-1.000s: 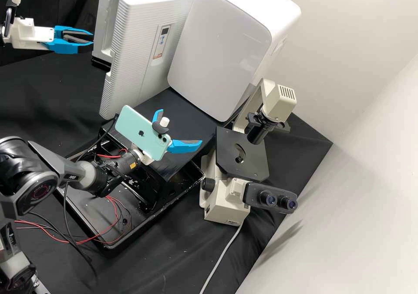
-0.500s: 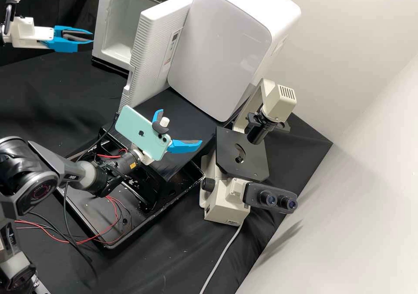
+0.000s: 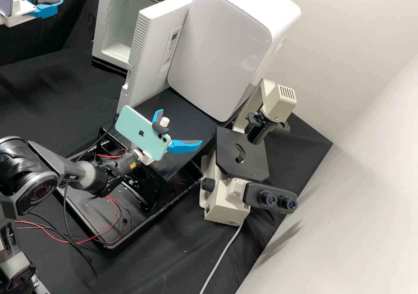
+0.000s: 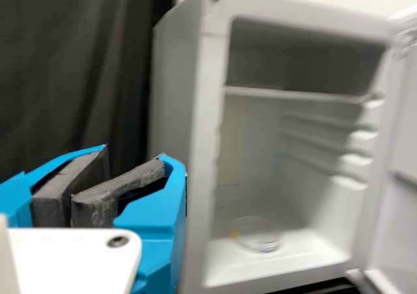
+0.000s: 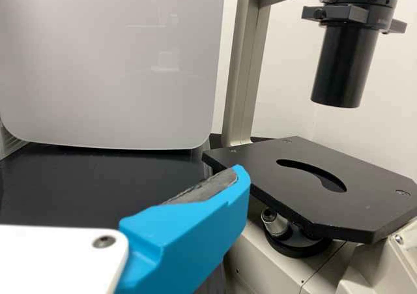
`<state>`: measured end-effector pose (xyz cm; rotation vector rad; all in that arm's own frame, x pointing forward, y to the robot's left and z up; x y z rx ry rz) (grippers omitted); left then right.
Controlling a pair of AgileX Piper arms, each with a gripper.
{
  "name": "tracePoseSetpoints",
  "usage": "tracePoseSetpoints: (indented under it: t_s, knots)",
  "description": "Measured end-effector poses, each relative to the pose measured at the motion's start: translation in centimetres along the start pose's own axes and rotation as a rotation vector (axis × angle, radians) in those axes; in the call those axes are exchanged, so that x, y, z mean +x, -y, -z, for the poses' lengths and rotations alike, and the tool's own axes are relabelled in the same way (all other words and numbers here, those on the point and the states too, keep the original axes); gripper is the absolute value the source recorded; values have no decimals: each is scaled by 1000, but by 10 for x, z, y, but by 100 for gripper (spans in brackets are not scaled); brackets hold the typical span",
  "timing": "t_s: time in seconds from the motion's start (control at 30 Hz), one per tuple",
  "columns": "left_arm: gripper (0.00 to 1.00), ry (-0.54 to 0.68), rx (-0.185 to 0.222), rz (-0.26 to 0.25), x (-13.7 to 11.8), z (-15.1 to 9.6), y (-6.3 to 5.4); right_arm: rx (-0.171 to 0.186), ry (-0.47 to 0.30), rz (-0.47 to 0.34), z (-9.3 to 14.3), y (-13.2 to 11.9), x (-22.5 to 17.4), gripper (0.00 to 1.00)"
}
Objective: Open the incubator door
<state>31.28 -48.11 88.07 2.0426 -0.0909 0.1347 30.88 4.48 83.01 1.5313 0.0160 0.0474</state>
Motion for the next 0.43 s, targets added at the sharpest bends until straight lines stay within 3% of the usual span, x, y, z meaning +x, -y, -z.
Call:
tracePoseSetpoints:
  t_s: [0.17, 0.23, 0.37, 0.43]
  knots:
    - [100, -80, 58, 6, 4, 11, 7, 0, 0, 0, 0, 0, 0, 100]
    - [100, -127, 104, -6, 7, 17, 13, 0, 0, 0, 0, 0, 0, 100]
    - [100, -159, 119, -43, 11, 27, 29, 0, 0, 0, 0, 0, 0, 100]
    - [100, -163, 125, -37, 13, 30, 40, 0, 0, 0, 0, 0, 0, 100]
